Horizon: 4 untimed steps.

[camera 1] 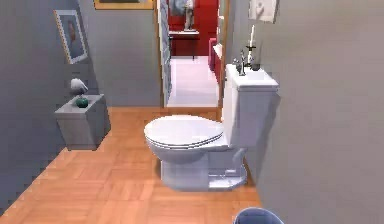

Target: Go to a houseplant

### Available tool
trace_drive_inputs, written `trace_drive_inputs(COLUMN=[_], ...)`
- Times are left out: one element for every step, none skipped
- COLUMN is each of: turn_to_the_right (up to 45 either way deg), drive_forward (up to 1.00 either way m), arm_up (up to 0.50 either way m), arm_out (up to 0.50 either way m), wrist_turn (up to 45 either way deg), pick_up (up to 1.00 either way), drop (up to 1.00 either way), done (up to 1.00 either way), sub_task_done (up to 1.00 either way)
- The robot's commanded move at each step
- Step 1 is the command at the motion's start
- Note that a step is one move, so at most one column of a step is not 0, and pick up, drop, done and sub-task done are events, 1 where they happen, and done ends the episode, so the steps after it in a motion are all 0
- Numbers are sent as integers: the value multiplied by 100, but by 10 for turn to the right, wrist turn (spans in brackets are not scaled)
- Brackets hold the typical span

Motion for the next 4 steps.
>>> trace_drive_inputs(turn_to_the_right=[-240,0,-60,0], drive_forward=[0,100,0,45], arm_up=[0,0,0,0], arm_out=[0,0,0,0], wrist_turn=[0,0,0,0], pick_up=[0,0,0,0], drop=[0,0,0,0], done=[0,0,0,0], sub_task_done=[0,0,0,0])
